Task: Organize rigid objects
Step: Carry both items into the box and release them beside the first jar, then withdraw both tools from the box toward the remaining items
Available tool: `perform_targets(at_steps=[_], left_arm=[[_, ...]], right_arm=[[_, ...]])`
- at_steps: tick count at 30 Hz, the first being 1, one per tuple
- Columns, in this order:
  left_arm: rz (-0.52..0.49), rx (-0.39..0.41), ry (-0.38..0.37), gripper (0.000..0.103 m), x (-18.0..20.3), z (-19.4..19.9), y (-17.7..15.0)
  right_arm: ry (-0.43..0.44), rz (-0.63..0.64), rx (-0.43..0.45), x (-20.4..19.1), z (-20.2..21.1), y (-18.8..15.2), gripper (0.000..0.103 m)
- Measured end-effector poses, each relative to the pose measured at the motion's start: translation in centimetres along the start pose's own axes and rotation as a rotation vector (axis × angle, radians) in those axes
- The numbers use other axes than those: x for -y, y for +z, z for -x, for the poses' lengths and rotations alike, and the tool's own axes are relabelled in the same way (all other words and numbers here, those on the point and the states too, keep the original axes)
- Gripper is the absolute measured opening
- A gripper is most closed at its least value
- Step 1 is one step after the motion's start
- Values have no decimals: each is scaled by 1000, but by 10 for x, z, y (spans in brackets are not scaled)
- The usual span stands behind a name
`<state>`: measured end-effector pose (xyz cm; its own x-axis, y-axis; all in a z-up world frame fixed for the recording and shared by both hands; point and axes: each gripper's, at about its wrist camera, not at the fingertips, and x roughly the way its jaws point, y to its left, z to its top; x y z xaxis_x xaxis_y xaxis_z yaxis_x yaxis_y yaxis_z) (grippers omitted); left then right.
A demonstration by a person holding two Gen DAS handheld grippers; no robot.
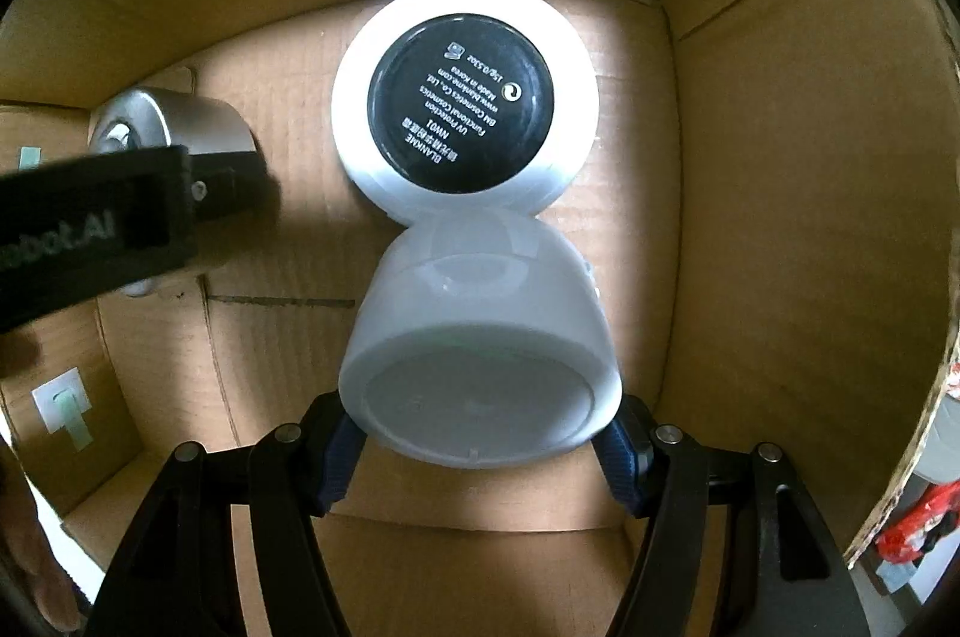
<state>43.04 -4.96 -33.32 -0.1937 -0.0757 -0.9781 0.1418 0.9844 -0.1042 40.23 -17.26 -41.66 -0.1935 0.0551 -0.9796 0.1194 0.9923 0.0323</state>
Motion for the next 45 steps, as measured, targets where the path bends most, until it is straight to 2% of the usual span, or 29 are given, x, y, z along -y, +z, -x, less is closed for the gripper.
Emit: perform_targets(at_steps=[5,10,12,15,17,21,27,33,36,42,45], left_arm=[[1,13,-25,72,0,17,-13],[-11,77,3,74,3,41,-33],[-5,106,-4,84,0,53,-44],[8,146,-17,88,-1,71,-51],[19,168,-19,93,-9,79,-56],[45,208,-30,100,-22,92,-77],[80,279,-37,101,-29,107,-112],[85,373,9,101,-31,120,-160],[87,418,44,101,-32,127,-179],[94,491,62,101,-35,146,-207],[105,519,46,101,-36,157,-223]], right_arm=[[12,13,7,1,14,-3,76],[13,28,26,0,28,-15,82],[10,34,36,0,33,-21,84],[8,39,57,2,42,-31,91],[8,39,68,3,48,-38,91],[15,30,101,9,60,-55,103],[-16,36,164,11,83,-78,103],[-1,33,214,4,113,-100,103],[-4,40,259,-1,121,-113,103],[5,51,354,-4,150,-142,103],[2,65,403,-8,167,-159,103]])
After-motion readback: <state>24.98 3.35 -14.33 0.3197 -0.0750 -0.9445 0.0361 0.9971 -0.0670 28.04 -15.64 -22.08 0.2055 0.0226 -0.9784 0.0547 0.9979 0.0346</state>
